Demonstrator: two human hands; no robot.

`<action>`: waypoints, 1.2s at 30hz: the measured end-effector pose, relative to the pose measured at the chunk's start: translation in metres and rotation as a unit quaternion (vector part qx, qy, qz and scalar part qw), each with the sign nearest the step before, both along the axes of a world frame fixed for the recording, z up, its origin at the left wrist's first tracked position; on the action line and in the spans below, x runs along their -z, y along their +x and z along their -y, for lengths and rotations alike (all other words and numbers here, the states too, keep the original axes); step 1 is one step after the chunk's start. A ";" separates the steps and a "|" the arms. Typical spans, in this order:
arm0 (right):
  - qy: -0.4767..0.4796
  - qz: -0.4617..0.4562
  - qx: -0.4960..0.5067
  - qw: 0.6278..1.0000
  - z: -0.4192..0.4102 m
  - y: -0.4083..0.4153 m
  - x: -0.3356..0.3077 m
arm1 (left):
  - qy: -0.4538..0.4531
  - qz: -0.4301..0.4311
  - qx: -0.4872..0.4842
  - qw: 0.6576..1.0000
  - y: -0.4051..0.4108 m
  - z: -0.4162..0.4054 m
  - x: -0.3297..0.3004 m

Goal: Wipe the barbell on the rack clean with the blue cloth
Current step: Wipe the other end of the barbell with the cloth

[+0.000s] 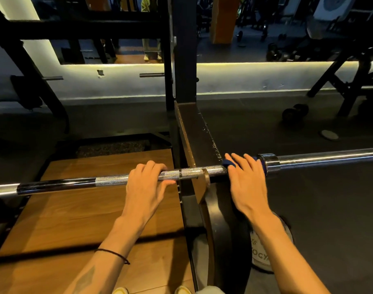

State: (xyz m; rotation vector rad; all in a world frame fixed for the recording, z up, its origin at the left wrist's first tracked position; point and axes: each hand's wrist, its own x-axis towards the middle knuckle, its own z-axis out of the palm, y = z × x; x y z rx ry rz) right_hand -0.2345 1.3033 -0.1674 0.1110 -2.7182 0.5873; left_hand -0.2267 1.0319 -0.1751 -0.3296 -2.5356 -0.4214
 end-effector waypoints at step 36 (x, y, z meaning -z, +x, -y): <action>-0.036 -0.077 -0.079 0.993 0.022 -0.011 0.002 | -0.091 0.010 -0.052 0.994 -0.002 -0.012 0.003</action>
